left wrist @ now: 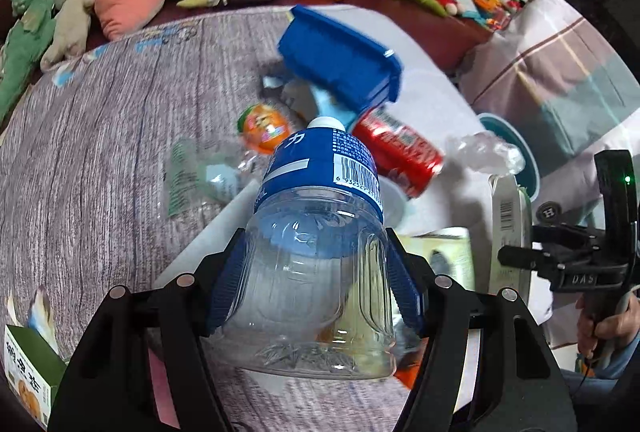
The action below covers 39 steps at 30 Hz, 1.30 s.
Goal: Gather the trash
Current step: 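Carry both items to the teal bin and open both tools to drop them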
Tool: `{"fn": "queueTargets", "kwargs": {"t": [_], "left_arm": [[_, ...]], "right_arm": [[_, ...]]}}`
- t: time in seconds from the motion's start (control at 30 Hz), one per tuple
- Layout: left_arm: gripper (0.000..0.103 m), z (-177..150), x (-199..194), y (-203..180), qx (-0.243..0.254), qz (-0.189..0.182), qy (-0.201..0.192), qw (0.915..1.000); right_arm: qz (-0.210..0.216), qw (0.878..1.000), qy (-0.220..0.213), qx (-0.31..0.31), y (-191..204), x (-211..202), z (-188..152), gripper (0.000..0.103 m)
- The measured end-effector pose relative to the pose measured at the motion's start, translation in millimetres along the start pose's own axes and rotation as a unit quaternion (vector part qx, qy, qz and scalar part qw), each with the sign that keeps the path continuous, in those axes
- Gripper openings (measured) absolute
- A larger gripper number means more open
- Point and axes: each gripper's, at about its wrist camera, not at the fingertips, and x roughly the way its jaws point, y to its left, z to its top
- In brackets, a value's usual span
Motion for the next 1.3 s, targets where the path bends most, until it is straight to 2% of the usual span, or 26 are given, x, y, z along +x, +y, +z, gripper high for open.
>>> {"fn": "queueTargets", "kwargs": {"t": [0.33,0.4,0.57,0.7,0.8,1.0,1.23,1.3], "left_arm": [[0.067,12,-31,-47,0.008,-0.018,-0.041,0.9990],[0.067,15,-34,-57,0.012,-0.024,-0.044,0.9987],[0.067,27,-28,-93,0.032,-0.044,-0.041,0.9977],[0.067,43,-15,-126,0.046,-0.060,-0.036,0.9965],[0.067,61,1,-158,0.060,-0.074,-0.031,0.9950],[0.067,95,36,-212,0.087,-0.091,-0.021,0.9918],[0.067,122,94,-267,0.111,-0.103,0.005,0.9885],[0.067,126,107,-278,0.114,-0.108,0.014,0.9875]], "right_arm": [[0.039,0.997,-0.059,-0.013,7,-54,-9,0.076],[0.039,0.996,-0.074,-0.006,-1,-66,-8,0.076],[0.022,0.992,-0.118,0.035,-47,-98,-1,0.076],[-0.017,0.985,-0.156,0.074,-100,-123,15,0.076],[-0.044,0.979,-0.169,0.106,-144,-131,32,0.076],[-0.079,0.972,-0.162,0.152,-221,-120,68,0.076],[-0.093,0.974,-0.122,0.165,-267,-79,96,0.077],[-0.082,0.977,-0.101,0.170,-276,-62,100,0.077]]}}
